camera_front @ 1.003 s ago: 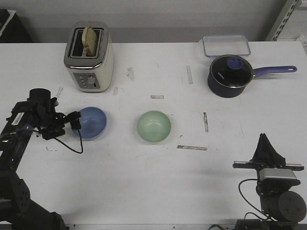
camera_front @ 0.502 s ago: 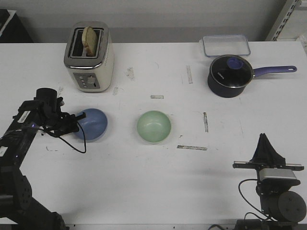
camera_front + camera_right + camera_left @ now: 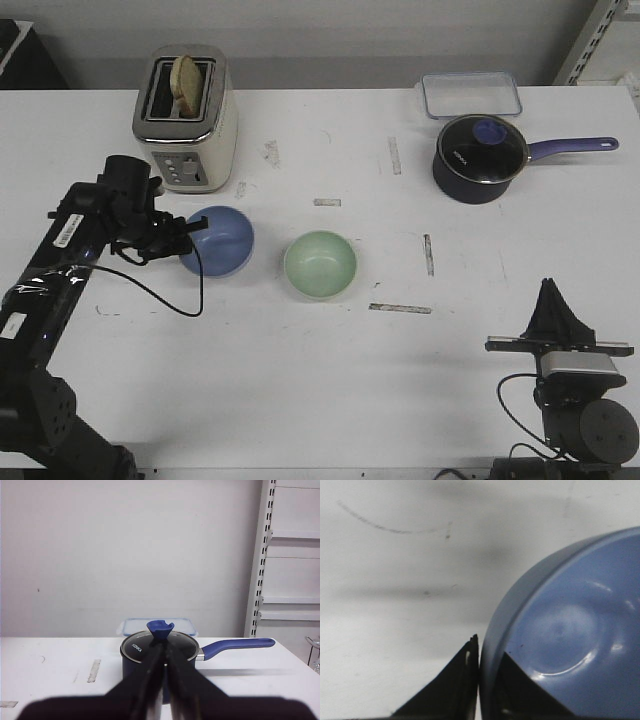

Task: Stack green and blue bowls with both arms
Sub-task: 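Carry the blue bowl with the left gripper onto the green bowl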

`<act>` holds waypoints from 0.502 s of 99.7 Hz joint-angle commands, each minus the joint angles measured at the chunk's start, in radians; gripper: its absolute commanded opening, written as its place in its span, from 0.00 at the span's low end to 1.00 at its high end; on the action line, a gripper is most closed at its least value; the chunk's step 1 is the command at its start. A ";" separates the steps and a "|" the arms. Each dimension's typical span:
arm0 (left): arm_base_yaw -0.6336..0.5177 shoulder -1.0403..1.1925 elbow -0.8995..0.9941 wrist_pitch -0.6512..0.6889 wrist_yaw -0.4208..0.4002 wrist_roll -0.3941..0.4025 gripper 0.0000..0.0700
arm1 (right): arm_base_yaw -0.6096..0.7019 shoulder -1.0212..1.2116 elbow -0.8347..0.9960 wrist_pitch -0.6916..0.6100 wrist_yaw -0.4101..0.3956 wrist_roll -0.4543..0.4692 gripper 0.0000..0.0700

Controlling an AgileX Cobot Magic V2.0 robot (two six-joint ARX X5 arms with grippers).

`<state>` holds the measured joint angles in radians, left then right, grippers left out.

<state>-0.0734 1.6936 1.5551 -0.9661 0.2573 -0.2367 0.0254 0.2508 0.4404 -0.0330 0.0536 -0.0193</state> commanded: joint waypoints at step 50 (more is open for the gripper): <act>-0.361 0.206 0.357 0.019 0.006 -0.136 0.00 | 0.002 -0.002 0.004 0.011 -0.001 0.003 0.00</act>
<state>-0.4114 1.8702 1.8801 -0.9520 0.2584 -0.3595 0.0254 0.2508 0.4404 -0.0330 0.0536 -0.0193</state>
